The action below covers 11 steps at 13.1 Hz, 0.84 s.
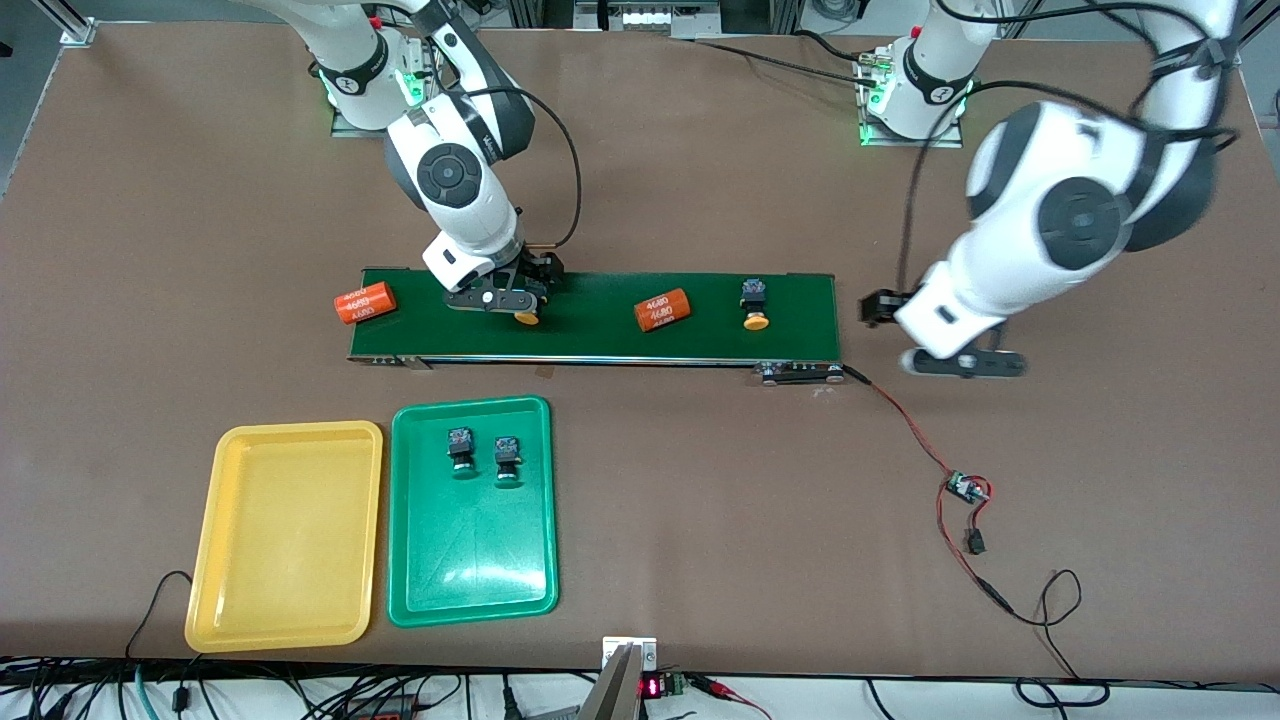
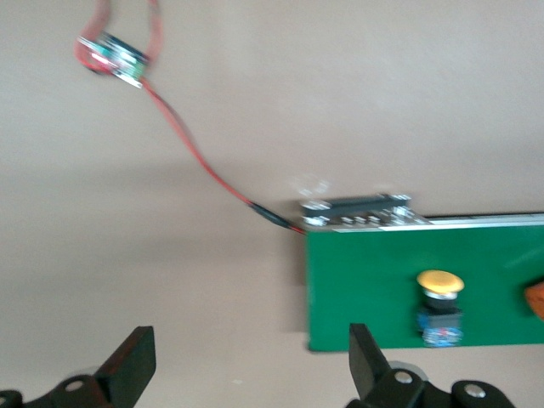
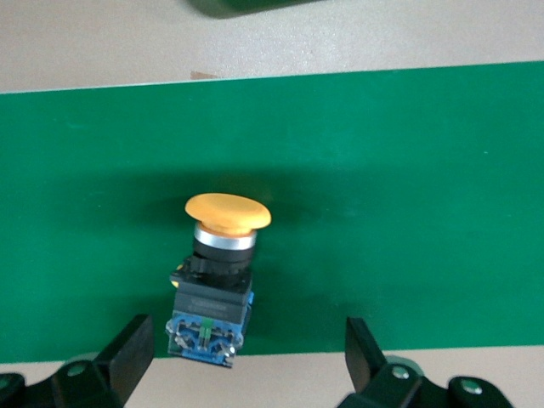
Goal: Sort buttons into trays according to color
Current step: 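Lift the yellow button with the right gripper while the left gripper withdraws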
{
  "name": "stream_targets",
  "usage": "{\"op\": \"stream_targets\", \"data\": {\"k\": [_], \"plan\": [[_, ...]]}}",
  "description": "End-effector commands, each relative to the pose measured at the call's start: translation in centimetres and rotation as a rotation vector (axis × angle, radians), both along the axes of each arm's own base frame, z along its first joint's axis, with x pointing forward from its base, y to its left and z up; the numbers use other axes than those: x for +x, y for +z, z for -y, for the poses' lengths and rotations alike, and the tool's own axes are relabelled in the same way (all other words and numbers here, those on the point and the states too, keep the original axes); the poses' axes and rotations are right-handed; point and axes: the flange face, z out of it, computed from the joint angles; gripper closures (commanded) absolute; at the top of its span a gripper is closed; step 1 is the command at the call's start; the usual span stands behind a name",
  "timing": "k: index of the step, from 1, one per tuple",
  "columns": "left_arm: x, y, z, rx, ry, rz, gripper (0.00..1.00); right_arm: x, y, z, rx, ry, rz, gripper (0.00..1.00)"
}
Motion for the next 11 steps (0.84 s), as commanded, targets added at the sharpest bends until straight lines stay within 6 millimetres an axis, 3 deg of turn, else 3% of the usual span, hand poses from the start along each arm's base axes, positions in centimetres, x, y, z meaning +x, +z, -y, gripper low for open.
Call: {"op": "stream_targets", "data": {"k": [1, 3, 5, 6, 8, 10, 11], "plan": [[-1.1, 5.9, -6.4, 0.019, -0.042, 0.058, 0.0, 0.4, -0.9, -0.3, -0.01, 0.02, 0.011, 0.0], [-2.5, 9.9, -8.4, 0.019, -0.043, 0.108, 0.0, 0.4, -1.1, -0.2, -0.014, 0.026, 0.008, 0.01], [-3.2, 12.6, -8.9, 0.124, -0.072, 0.075, 0.0, 0.4, -1.1, -0.2, -0.013, 0.03, 0.01, 0.23], [-3.3, 13.9, -7.7, 0.133, -0.088, 0.083, 0.0, 0.5, -1.1, -0.1, -0.02, 0.037, 0.013, 0.39], [-3.2, 14.8, -8.1, 0.092, -0.067, 0.1, 0.0, 0.5, -1.0, 0.0, -0.025, 0.035, 0.011, 0.69], [-3.1, 14.7, -8.1, 0.065, -0.063, 0.104, 0.0, 0.5, -0.9, 0.0, -0.024, 0.029, 0.012, 0.83], [-3.0, 14.6, -9.0, 0.026, -0.04, 0.104, 0.0, 0.6, -0.7, 0.1, -0.023, 0.029, 0.015, 0.87]]}}
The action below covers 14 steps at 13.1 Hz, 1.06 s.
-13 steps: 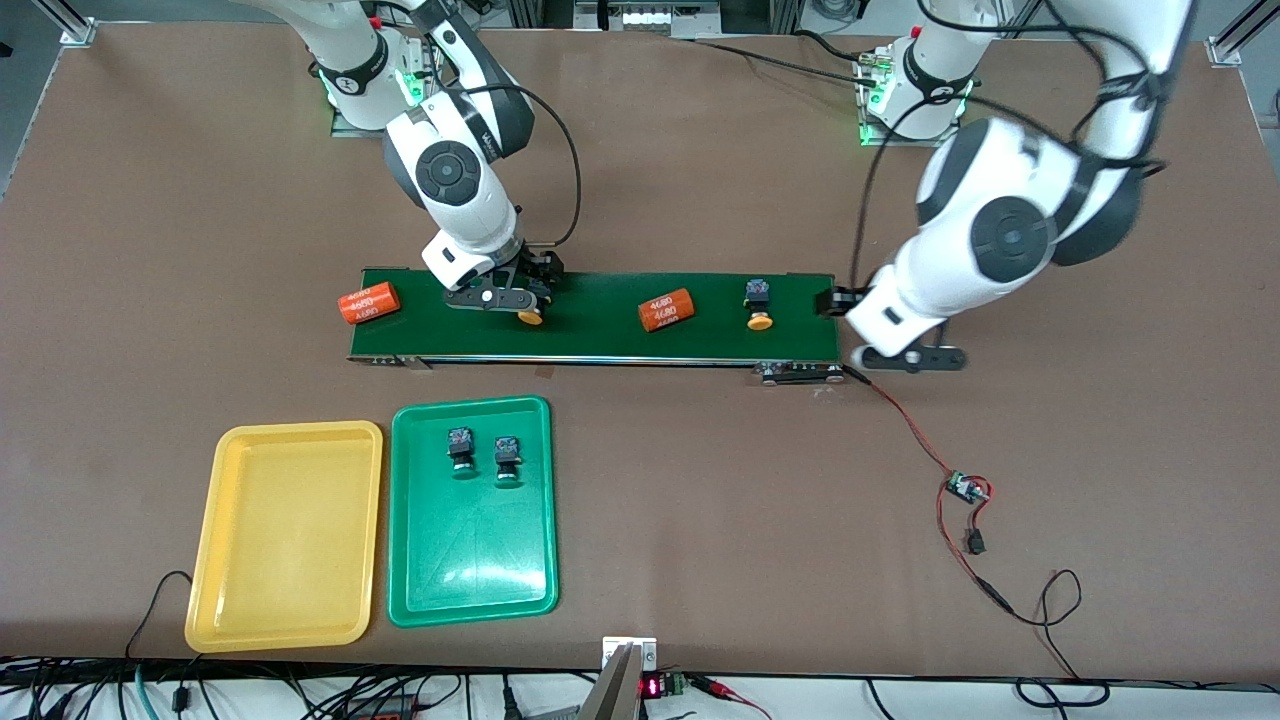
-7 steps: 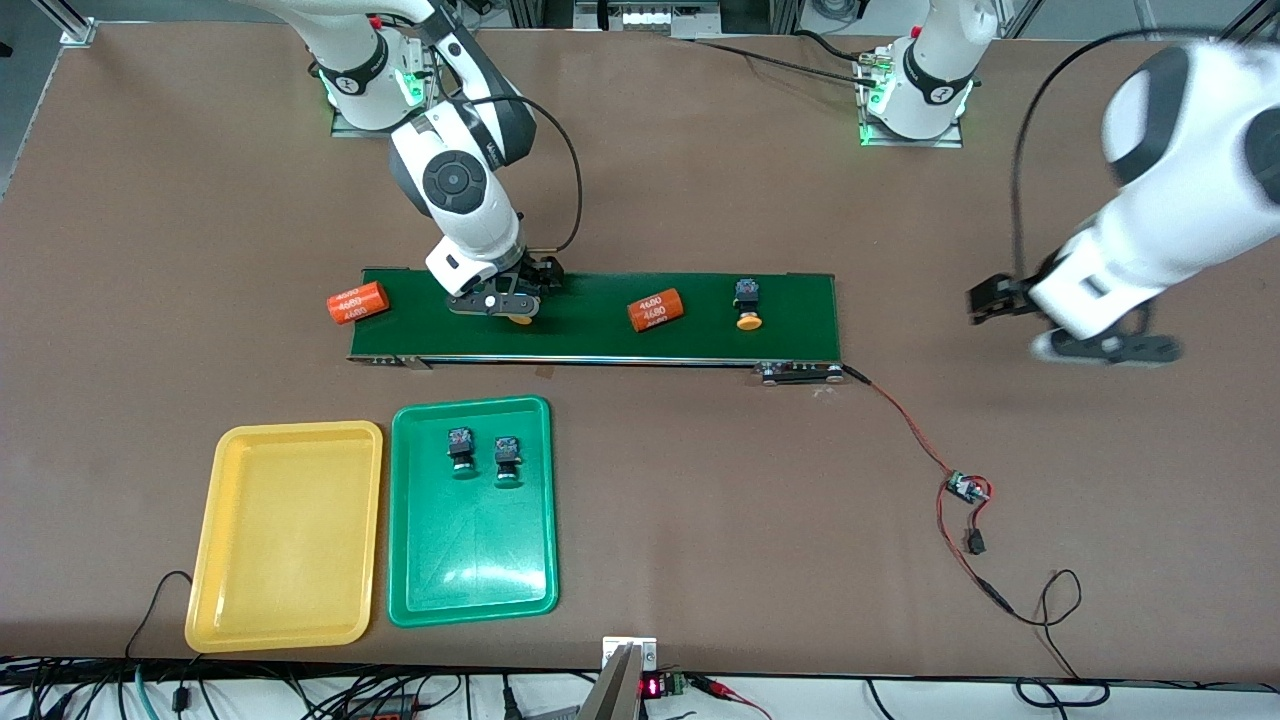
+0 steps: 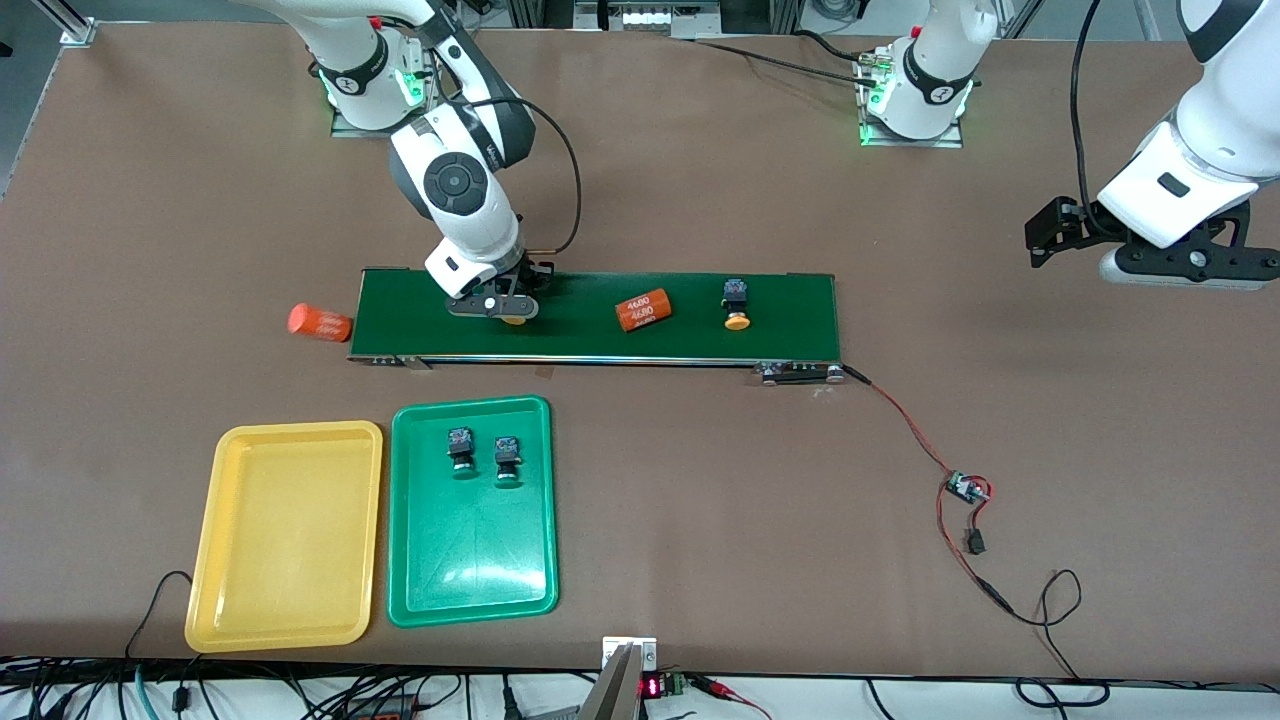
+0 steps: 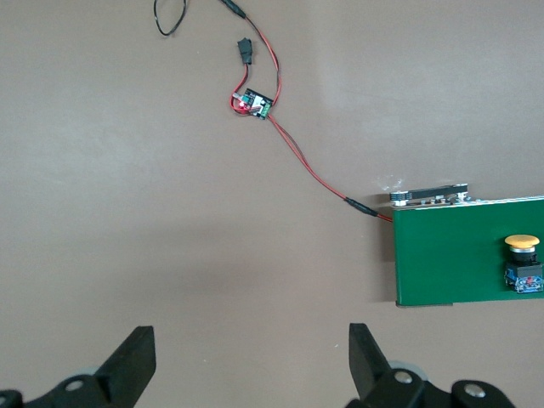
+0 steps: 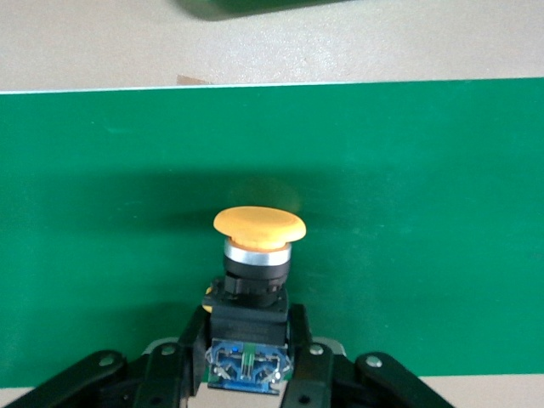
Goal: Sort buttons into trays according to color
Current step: 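Lift the yellow button with the right gripper while the left gripper withdraws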
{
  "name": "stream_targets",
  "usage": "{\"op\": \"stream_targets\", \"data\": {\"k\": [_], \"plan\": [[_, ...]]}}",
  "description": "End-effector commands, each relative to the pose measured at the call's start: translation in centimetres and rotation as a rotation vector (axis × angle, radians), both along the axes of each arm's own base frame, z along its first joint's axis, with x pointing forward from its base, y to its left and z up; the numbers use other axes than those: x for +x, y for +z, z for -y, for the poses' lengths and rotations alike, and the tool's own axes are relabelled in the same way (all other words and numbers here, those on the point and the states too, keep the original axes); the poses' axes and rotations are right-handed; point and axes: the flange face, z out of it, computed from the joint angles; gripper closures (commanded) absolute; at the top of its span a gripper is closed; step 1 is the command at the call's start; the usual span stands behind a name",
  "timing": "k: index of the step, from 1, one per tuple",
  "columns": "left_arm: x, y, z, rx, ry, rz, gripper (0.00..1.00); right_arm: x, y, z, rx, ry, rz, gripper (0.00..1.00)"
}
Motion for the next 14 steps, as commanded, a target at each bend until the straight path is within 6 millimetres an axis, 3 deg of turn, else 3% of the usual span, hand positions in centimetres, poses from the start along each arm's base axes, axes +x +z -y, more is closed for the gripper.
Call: {"op": "stream_targets", "data": {"k": [1, 3, 6, 8, 10, 14], "plan": [[0.5, 0.2, -1.6, -0.053, 0.023, -0.009, 0.0, 0.6, 1.0, 0.1, 0.001, 0.008, 0.018, 0.9], [0.3, 0.1, -1.8, -0.054, 0.028, -0.032, 0.0, 2.3, 3.9, 1.2, 0.004, -0.012, 0.035, 0.9], [0.0, 0.2, -1.3, -0.051, 0.019, -0.045, 0.0, 7.8, 9.9, 4.3, 0.007, -0.002, 0.038, 0.9], [0.0, 0.3, -1.2, -0.051, 0.022, -0.044, 0.0, 11.9, 13.2, 8.9, 0.02, 0.024, 0.053, 0.89], [0.0, 0.3, -1.2, -0.052, 0.021, -0.045, 0.0, 14.9, 14.5, 14.3, 0.033, 0.097, 0.071, 0.89], [-0.1, 0.2, -0.1, -0.051, 0.008, -0.048, 0.0, 17.4, 15.4, 23.8, 0.036, 0.181, 0.08, 0.88]]}}
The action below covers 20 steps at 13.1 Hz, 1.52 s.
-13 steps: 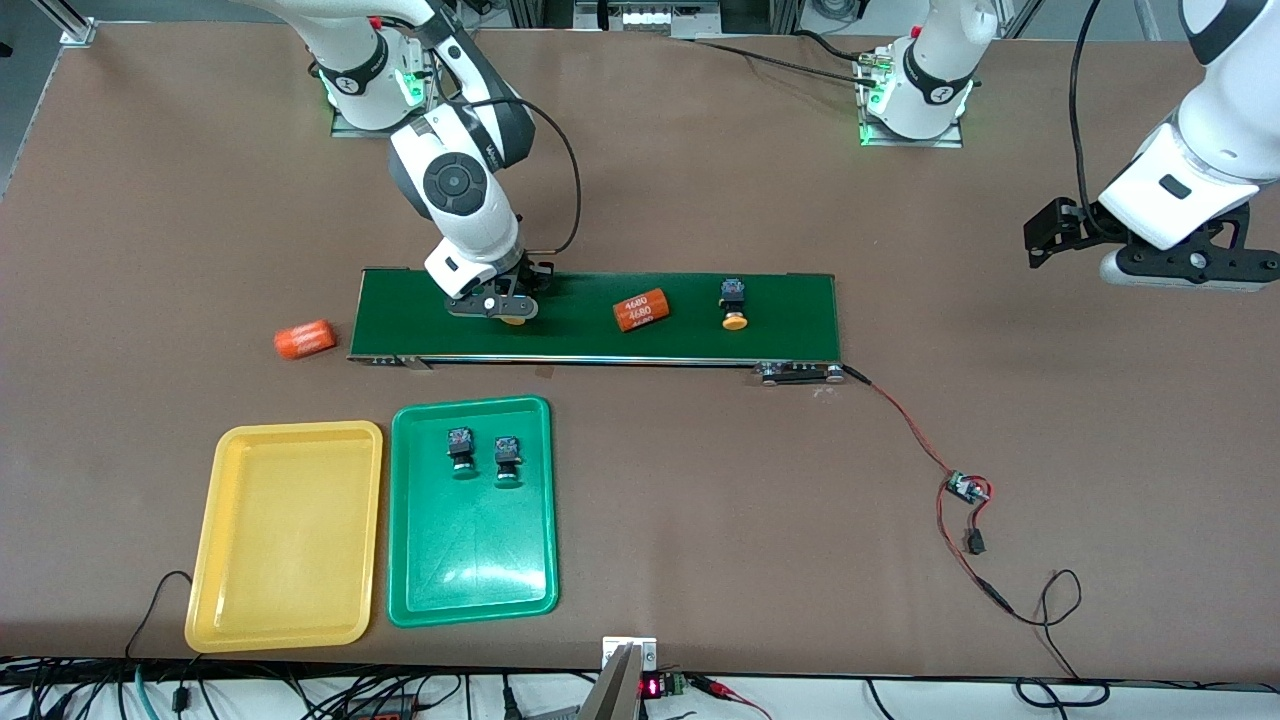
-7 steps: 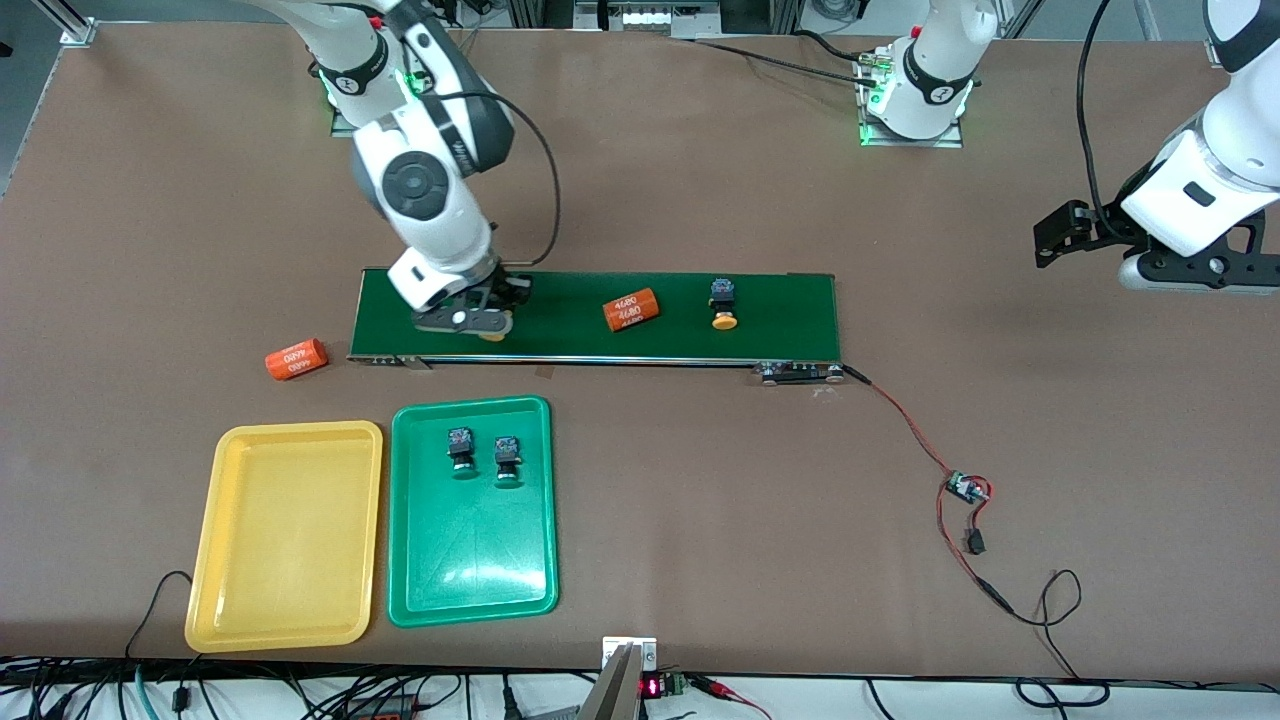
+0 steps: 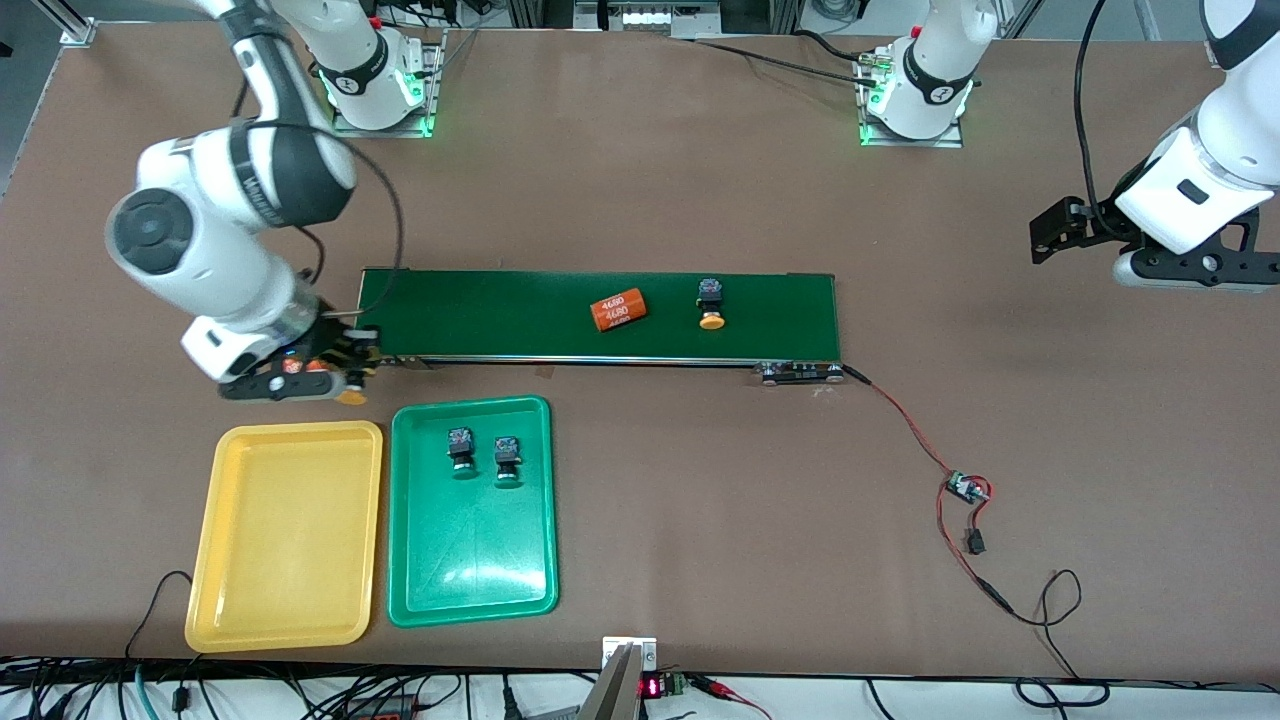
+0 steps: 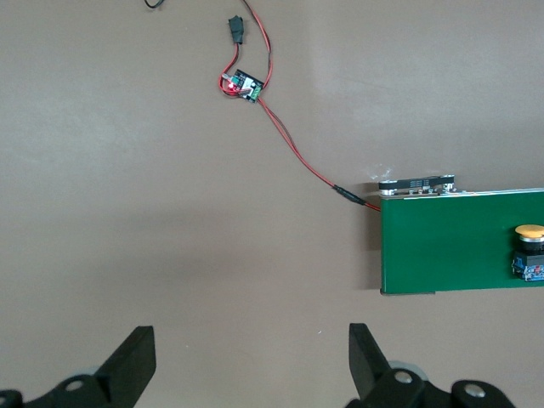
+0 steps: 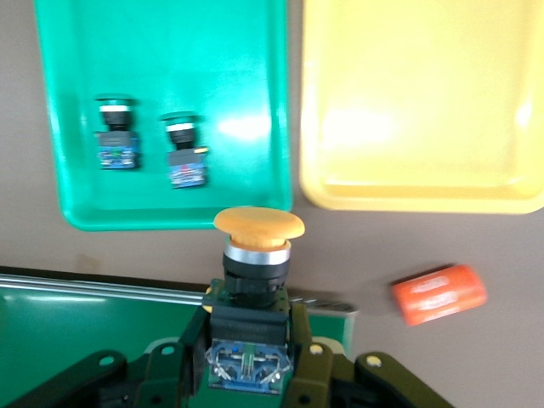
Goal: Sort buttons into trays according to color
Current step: 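Lower the yellow button into the yellow tray and open the right gripper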
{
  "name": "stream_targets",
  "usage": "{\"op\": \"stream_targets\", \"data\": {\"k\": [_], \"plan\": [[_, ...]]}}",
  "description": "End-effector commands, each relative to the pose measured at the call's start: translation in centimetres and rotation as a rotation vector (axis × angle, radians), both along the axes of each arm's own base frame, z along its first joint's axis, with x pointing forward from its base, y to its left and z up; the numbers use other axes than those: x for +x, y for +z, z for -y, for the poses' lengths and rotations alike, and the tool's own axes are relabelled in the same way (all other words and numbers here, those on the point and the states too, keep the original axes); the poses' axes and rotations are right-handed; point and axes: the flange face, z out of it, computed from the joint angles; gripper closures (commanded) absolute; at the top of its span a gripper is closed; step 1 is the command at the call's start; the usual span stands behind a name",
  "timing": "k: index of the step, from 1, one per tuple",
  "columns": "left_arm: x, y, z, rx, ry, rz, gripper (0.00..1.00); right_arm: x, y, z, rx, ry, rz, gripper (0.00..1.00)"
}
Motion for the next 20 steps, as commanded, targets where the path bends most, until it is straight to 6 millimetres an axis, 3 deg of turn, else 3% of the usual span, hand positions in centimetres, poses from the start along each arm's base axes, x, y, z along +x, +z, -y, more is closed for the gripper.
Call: {"op": "stream_targets", "data": {"k": [1, 2, 5, 8, 10, 15, 18, 19, 20], "plan": [[0.0, 0.7, 0.7, -0.015, -0.016, -0.007, 0.0, 1.7, 0.5, 5.0, 0.001, 0.075, 0.005, 0.88], [0.0, 0.6, 0.7, -0.014, -0.016, -0.009, 0.0, 2.7, 0.2, 6.8, 0.0, 0.1, 0.013, 0.88], [0.0, 0.6, 0.8, -0.014, -0.017, -0.009, 0.0, 6.0, -3.6, 12.8, -0.051, 0.168, 0.034, 0.88], [0.0, 0.6, 0.8, -0.014, -0.017, -0.009, 0.0, 8.8, -7.1, 14.7, -0.095, 0.229, 0.099, 0.87], [0.0, 0.6, 0.8, -0.014, -0.016, -0.009, 0.0, 10.1, -9.4, 15.1, -0.134, 0.247, 0.113, 0.87], [0.0, 0.6, 0.8, -0.014, -0.016, -0.009, 0.0, 10.8, -15.2, 17.0, -0.141, 0.229, 0.134, 0.84], [0.0, 0.6, 0.8, -0.014, -0.016, -0.009, 0.0, 10.8, -15.4, 16.7, -0.135, 0.17, 0.137, 0.78], [0.0, 0.6, 0.8, -0.014, -0.016, -0.009, 0.0, 10.7, -16.2, 16.7, -0.133, 0.167, 0.129, 0.72], [0.0, 0.7, 0.8, -0.014, -0.016, -0.007, 0.0, 10.7, -16.5, 16.7, -0.132, 0.166, 0.124, 0.54]]}}
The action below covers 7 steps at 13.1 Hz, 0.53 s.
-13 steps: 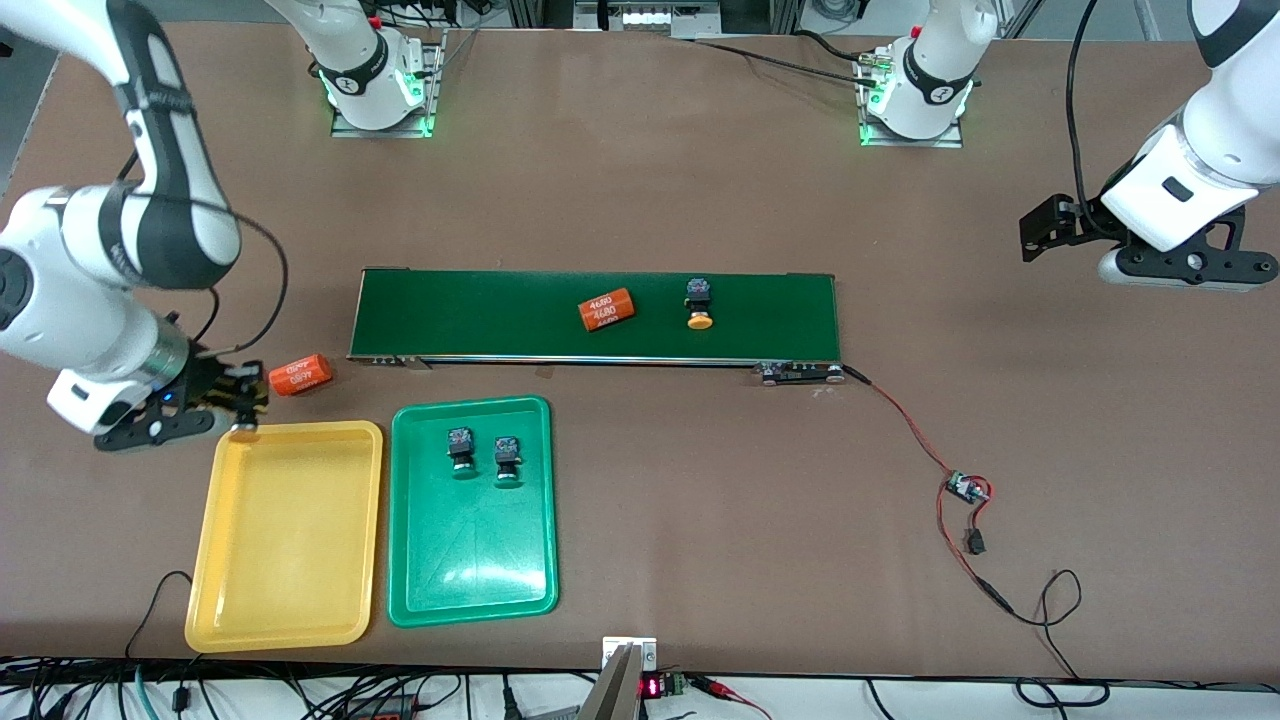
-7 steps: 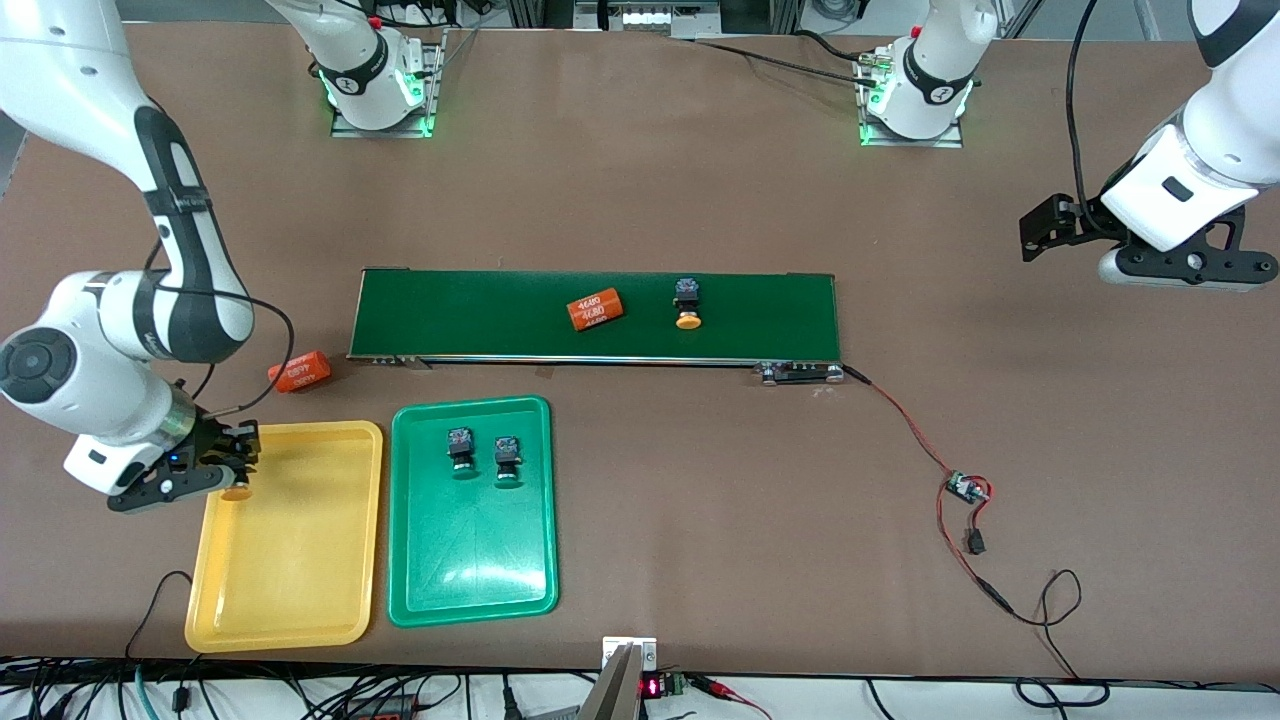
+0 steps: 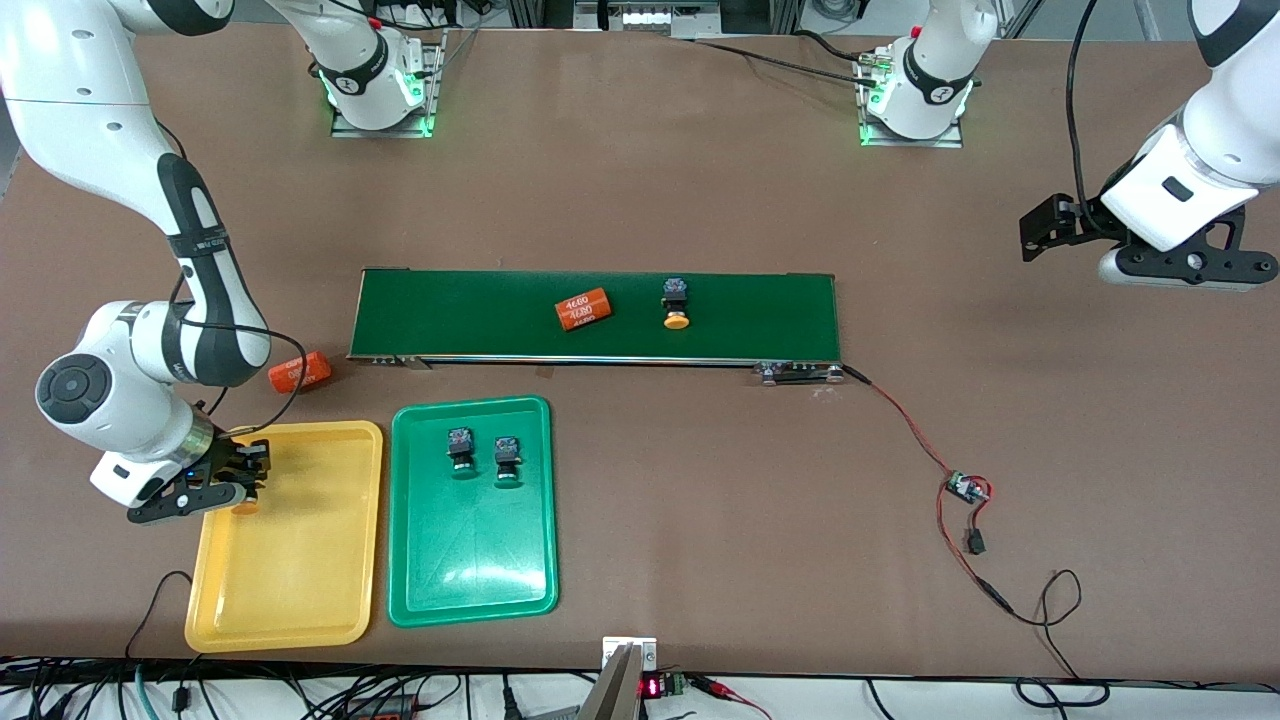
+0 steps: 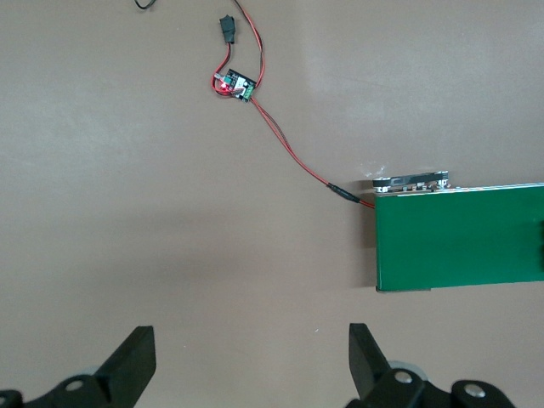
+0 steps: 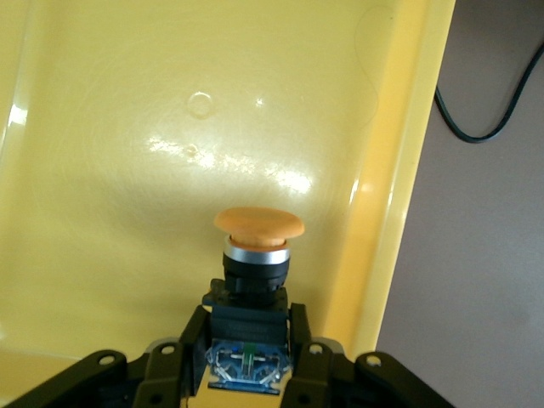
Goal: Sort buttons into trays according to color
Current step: 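Lower the yellow button into the yellow tray and open the right gripper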
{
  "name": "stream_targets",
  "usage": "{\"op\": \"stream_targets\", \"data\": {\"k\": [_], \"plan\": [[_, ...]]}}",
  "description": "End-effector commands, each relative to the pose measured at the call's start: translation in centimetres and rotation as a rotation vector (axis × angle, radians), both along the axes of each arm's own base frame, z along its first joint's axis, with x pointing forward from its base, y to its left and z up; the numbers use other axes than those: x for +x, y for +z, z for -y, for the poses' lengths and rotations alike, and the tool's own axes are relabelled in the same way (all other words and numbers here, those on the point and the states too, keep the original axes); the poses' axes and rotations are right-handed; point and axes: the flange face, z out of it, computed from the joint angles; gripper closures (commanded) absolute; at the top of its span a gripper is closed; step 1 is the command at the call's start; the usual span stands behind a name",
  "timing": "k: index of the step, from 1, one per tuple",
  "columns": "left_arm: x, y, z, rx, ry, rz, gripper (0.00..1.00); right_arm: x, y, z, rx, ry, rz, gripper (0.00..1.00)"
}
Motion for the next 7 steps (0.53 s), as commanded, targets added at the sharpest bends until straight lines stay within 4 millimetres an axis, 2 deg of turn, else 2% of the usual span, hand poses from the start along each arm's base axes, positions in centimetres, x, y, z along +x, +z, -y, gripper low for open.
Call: {"op": "stream_targets", "data": {"k": [1, 2, 5, 7], "plan": [[0.1, 0.6, 0.1, -0.014, -0.004, -0.006, 0.0, 0.4, -0.6, 0.2, -0.001, -0.024, -0.001, 0.25], [0.1, 0.5, 0.1, -0.014, -0.004, -0.007, 0.0, 0.3, -0.7, 0.2, 0.001, -0.024, 0.0, 0.03], [0.1, 0.5, 0.1, -0.014, -0.004, -0.007, 0.0, 0.1, -0.7, 0.5, -0.002, -0.015, -0.007, 0.0], [0.1, 0.5, 0.1, -0.014, -0.004, -0.007, 0.0, 0.2, 0.6, 0.1, -0.004, -0.01, 0.002, 0.0]]}}
